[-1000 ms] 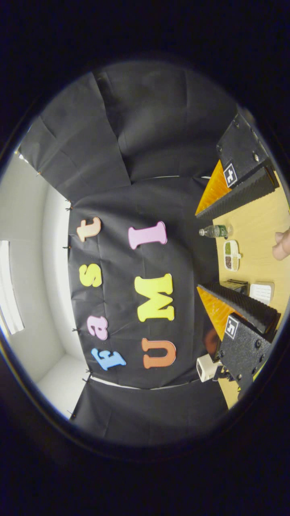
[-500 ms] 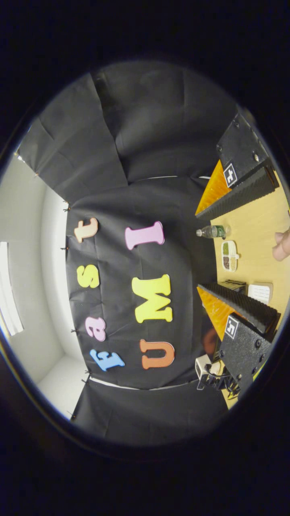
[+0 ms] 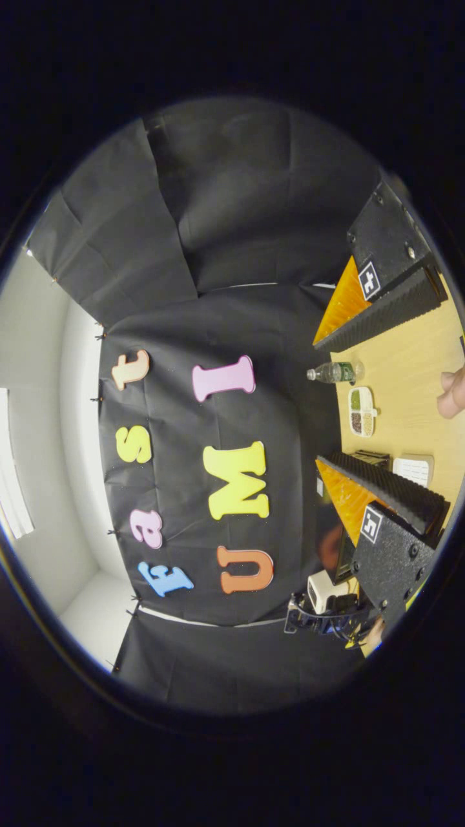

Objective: Open the electric oven with the left hand, put the food in, and close the electric oven.

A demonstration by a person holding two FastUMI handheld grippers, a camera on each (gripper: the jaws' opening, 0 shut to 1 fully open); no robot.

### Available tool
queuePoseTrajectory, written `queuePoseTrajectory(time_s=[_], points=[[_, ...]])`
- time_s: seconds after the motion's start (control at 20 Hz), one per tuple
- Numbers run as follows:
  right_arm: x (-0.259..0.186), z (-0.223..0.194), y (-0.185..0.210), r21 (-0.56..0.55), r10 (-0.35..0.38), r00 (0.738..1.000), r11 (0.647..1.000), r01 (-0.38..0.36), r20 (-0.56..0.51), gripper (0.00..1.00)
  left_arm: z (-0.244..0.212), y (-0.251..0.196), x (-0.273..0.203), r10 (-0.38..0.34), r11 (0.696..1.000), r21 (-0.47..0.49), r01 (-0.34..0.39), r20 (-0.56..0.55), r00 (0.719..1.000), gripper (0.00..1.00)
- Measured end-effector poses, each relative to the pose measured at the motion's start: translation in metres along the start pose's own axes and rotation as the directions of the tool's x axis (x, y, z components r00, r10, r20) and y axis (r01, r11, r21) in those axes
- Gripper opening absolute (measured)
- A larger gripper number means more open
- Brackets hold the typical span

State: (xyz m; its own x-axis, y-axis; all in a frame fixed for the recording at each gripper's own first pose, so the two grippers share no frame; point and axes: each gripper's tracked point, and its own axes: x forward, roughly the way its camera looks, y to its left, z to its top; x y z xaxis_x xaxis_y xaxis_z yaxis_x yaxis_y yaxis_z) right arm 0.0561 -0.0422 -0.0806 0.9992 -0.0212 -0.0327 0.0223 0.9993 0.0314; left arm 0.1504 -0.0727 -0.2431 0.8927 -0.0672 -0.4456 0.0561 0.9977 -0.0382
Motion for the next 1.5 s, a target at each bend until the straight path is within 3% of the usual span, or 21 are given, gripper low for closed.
queuePoseTrajectory(time_s=[0.05, 0.3, 0.35, 0.4, 0.45, 0.5, 0.55, 0.6, 0.75, 0.8, 0.85, 0.9, 0.95, 1.0, 1.1, 1.15, 1.5], points=[[-0.001, -0.002, -0.002, 0.001, -0.005, 1.0, 1.0, 0.005, -0.005, 0.89, 0.006, 0.0, 0.004, -0.003, 1.0, -0.008, 0.003, 0.01, 1.0, 0.96], [-0.011, -0.002, -0.012, 0.001, -0.033, 0.999, 0.999, 0.033, -0.006, 0.89, 0.025, 0.006, 0.02, 0.012, 0.999, -0.048, -0.009, 0.059, 0.998, 0.97], [-0.013, -0.004, -0.014, 0.001, -0.037, 0.999, 0.999, 0.037, -0.011, 1.0, 0.026, 0.012, 0.017, 0.036, 0.999, -0.039, -0.034, 0.06, 0.998, 0.97], [-0.015, -0.006, -0.017, 0.003, -0.042, 0.999, 0.999, 0.042, -0.016, 1.0, 0.028, 0.014, 0.011, 0.047, 0.999, -0.022, -0.045, 0.069, 0.997, 0.97], [-0.016, -0.007, -0.019, 0.007, -0.046, 0.999, 0.999, 0.046, -0.02, 0.89, 0.03, 0.013, 0.006, 0.051, 0.999, -0.012, -0.05, 0.092, 0.994, 0.97], [-0.017, -0.008, -0.021, 0.011, -0.05, 0.998, 0.999, 0.05, -0.026, 0.89, 0.034, 0.012, -0.002, 0.048, 0.999, -0.006, -0.048, 0.111, 0.993, 0.96], [-0.019, -0.01, -0.024, 0.016, -0.054, 0.998, 0.998, 0.054, -0.029, 1.0, 0.034, 0.01, -0.01, 0.039, 0.999, -0.004, -0.039, 0.123, 0.992, 0.96], [-0.021, -0.01, -0.025, 0.02, -0.056, 0.998, 0.998, 0.057, -0.032, 0.89, 0.036, 0.008, -0.018, 0.032, 0.999, -0.006, -0.031, 0.133, 0.991, 0.96], [-0.026, -0.009, -0.027, 0.025, -0.058, 0.998, 0.998, 0.059, -0.031, 0.89, 0.05, 0.013, -0.054, 0.03, 1.0, -0.001, -0.031, 0.189, 0.982, 0.96], [-0.029, -0.007, -0.027, 0.023, -0.058, 0.998, 0.998, 0.059, -0.027, 1.0, 0.056, 0.015, -0.065, 0.035, 0.999, 0.002, -0.036, 0.212, 0.977, 0.96], [-0.032, -0.005, -0.027, 0.02, -0.059, 0.998, 0.998, 0.059, -0.023, 0.89, 0.062, 0.014, -0.077, 0.038, 0.999, 0.004, -0.04, 0.235, 0.971, 0.96], [-0.035, -0.003, -0.027, 0.017, -0.058, 0.998, 0.998, 0.059, -0.018, 0.89, 0.068, 0.014, -0.085, 0.038, 0.999, 0.006, -0.041, 0.262, 0.964, 0.96], [-0.038, -0.002, -0.026, 0.014, -0.059, 0.998, 0.998, 0.059, -0.015, 1.0, 0.076, 0.013, -0.099, 0.036, 0.999, 0.009, -0.04, 0.282, 0.959, 0.96], [-0.041, 0.001, -0.026, 0.011, -0.057, 0.998, 0.998, 0.057, -0.01, 0.89, 0.082, 0.012, -0.112, 0.035, 0.999, 0.013, -0.041, 0.305, 0.952, 0.96], [-0.046, 0.007, -0.024, 0.007, -0.055, 0.998, 0.998, 0.055, 0.003, 0.89, 0.093, 0.01, -0.138, 0.031, 0.999, 0.03, -0.044, 0.34, 0.94, 0.96], [-0.048, 0.008, -0.023, 0.003, -0.053, 0.999, 0.999, 0.053, 0.008, 1.0, 0.097, 0.01, -0.15, 0.035, 0.998, 0.036, -0.05, 0.351, 0.936, 0.96], [-0.058, 0.021, -0.01, -0.015, -0.021, 0.999, 1.0, 0.022, 0.034, 1.0, 0.114, 0.009, -0.221, 0.036, 0.999, 0.009, -0.044, 0.455, 0.89, 0.97]])
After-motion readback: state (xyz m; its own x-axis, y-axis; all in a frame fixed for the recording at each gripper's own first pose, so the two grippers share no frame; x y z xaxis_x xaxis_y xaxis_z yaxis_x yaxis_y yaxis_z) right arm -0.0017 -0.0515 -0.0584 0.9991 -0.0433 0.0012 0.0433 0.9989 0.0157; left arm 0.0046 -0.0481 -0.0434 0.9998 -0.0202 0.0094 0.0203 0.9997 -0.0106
